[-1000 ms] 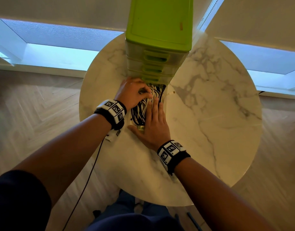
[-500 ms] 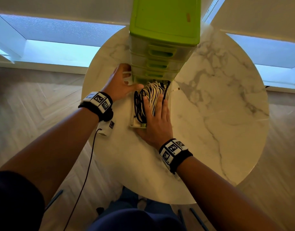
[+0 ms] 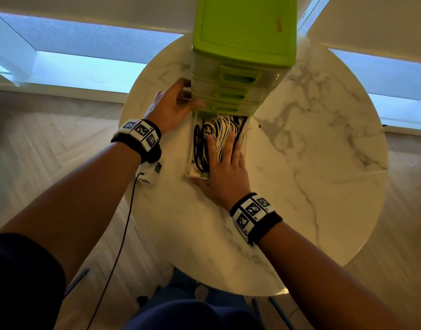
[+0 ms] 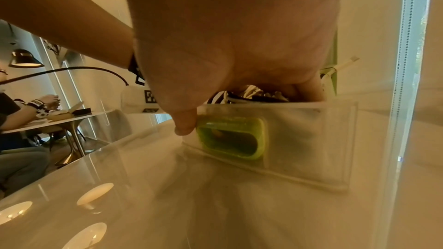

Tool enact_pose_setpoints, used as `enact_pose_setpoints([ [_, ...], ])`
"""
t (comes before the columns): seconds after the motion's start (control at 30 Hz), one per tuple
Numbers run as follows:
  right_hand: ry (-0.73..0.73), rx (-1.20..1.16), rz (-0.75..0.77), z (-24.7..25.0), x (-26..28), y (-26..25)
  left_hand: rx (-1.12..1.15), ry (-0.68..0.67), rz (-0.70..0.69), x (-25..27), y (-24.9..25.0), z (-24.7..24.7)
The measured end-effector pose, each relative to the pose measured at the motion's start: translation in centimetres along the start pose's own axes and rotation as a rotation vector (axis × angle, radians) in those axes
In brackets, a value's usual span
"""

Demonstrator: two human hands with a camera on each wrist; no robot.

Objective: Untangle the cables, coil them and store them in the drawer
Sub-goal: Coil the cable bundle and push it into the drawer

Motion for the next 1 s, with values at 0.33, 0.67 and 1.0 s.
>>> enact_pose_setpoints([
  [0.33,0.028,-0.059,0.075,0.4,-0.2,1.4,0.068,-0.199,0.027,1.0,-0.7,-1.1],
  [0.67,0.184,-0.602,0.132,1.3,0.3,2.5,-0.029,0.0,0.093,-0.6,0.6,-3.6],
  [1.0,0.398,-0.278,0.164,1.9,-0.6,3.8,-0.014,0.083,0.295,-0.4,1.6,-6.3],
])
Point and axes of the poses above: each hand's wrist, its own x-axis away from the middle knuckle, its own z-axis out of the back of the hand, y = z × x, the point moved 3 cm from there along -x, towards the middle knuckle, and after that the axes turned 15 degrees about -y, right-handed, at the moved point
